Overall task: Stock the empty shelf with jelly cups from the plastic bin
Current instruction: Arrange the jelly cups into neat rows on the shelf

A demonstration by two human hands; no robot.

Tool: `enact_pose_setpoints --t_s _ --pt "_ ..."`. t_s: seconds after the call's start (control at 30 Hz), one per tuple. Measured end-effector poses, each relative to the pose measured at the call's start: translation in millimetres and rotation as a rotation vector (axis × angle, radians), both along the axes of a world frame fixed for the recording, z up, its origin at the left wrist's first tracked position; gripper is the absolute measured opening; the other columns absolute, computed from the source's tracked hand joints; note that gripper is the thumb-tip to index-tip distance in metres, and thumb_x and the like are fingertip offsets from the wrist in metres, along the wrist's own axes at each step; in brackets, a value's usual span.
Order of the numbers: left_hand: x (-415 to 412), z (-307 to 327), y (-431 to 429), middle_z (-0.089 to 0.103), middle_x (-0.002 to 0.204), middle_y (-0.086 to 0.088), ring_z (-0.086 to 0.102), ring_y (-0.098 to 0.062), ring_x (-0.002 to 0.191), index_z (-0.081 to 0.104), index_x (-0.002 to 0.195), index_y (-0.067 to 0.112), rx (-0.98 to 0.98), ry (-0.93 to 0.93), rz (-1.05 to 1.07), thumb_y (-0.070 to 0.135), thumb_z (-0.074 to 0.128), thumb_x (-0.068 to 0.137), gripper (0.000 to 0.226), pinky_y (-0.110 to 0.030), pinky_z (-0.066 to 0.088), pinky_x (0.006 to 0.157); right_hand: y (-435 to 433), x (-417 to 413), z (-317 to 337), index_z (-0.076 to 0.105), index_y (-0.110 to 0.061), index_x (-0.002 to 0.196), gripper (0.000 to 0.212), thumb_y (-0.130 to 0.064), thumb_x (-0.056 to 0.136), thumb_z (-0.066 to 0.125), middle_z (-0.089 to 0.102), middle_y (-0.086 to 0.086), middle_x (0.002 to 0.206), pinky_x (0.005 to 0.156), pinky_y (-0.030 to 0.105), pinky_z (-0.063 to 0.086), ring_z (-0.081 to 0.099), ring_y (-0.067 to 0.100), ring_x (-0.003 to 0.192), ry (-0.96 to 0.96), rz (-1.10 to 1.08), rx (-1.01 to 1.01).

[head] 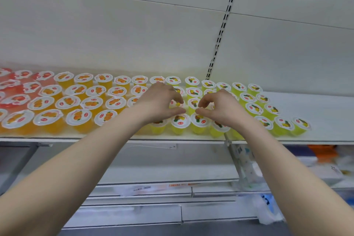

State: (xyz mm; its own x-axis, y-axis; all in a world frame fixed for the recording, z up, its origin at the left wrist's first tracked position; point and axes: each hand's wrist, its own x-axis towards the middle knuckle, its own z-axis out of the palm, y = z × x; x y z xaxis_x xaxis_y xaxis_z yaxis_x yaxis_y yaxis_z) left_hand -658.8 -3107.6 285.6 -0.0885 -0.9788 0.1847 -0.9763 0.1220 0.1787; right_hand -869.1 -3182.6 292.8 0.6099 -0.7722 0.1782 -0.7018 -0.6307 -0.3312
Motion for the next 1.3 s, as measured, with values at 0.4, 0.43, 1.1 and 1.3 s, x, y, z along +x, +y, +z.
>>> enact_pose_setpoints --t_s 0.4,0.43,1.1,1.3 --pt "-22 -22 30 0.062 0.123 0.005 0.044 -0.021 0.126 0.052 0.129 0.033 -0.038 -0.199 -0.019 0.062 0.057 0.084 0.054 -0.045 0.019 0.116 28 -7 -22 0.063 -0.034 0.11 0.044 -0.054 0.072 0.07 0.066 -0.004 0.105 0.089 0.034 0.04 0.043 0.017 0.113 0.172 -0.043 -0.121" --pt "-21 -23 31 0.063 0.122 0.005 0.044 -0.021 0.125 0.053 0.129 0.033 -0.042 -0.198 -0.02 0.062 0.057 0.084 0.053 -0.045 0.02 0.116 29 -7 -24 0.063 -0.034 0.11 0.043 -0.054 0.072 0.07 0.066 -0.004 0.105 0.09 0.034 0.04 0.044 0.016 0.113 0.16 -0.046 -0.122" --pt "-47 -25 24 0.056 0.126 0.006 0.04 -0.023 0.126 0.057 0.123 0.036 -0.147 -0.197 -0.053 0.066 0.062 0.078 0.054 -0.048 0.022 0.113 29 -53 -19 0.056 -0.03 0.111 0.048 -0.048 0.069 0.072 0.066 -0.004 0.107 0.088 0.038 0.039 0.045 0.023 0.112 0.254 -0.144 -0.131" --pt "-44 -29 25 0.055 0.13 0.005 0.039 -0.023 0.129 0.056 0.126 0.036 -0.143 -0.153 -0.052 0.062 0.064 0.078 0.056 -0.05 0.017 0.116 28 -54 -23 0.057 -0.028 0.112 0.047 -0.047 0.072 0.073 0.065 -0.002 0.11 0.09 0.039 0.039 0.045 0.024 0.115 0.22 -0.152 -0.144"
